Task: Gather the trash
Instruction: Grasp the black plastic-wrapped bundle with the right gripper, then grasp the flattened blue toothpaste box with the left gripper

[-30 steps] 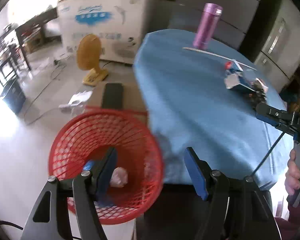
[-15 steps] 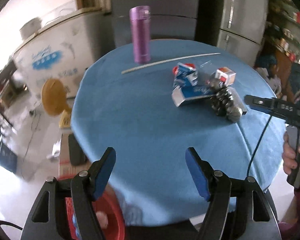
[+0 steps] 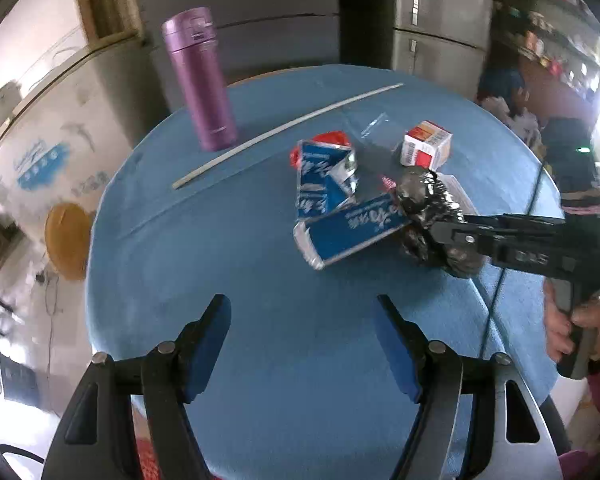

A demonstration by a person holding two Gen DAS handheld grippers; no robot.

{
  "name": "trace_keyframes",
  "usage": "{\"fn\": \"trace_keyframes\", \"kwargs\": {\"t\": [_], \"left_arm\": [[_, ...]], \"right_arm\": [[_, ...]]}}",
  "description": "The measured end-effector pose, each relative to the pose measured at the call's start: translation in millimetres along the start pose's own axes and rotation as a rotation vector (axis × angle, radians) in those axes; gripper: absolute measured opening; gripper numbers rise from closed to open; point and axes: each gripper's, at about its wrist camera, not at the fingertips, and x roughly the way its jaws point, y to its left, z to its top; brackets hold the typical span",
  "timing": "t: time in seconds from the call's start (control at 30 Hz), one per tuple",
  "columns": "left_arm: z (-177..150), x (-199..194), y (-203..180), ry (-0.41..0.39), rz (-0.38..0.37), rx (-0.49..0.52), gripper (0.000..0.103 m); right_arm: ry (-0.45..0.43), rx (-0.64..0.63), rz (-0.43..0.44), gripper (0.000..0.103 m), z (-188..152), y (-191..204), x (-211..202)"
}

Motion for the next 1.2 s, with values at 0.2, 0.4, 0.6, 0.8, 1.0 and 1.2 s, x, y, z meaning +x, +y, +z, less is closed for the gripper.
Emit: {"fn": "trace_keyframes", "kwargs": {"t": [0.2, 0.4, 0.6, 0.8, 1.0, 1.2], "left_arm": [[26, 21, -16, -0.027, -0.043, 0.085, 0.073], [41, 48, -36, -0.022, -0.063, 0.207, 0.073], [39, 72, -42, 0.005, -0.053, 0.304, 0.073], [37, 84, -41, 0.016, -0.054, 0.321, 0.073], [35, 80, -24, 0.015, -0.086, 0.202, 0.051], [24, 59, -14, 0.033, -0.131, 0.045, 0.037]], "right_arm": [[-0.056, 0.117, 0.082, 0.042, -14, -28, -32], [-0.080, 0.224, 0.130, 0.042, -24, -57, -56], [-0.094, 0.257, 0.122, 0.041, -30, -70, -68], [-0.097, 0.274, 0.135, 0.041, -32, -71, -66], [-0.103, 0.249, 0.124, 0.041, -28, -59, -64], [-0.106, 0.211, 0.115, 0.041, -29, -41, -67]]}}
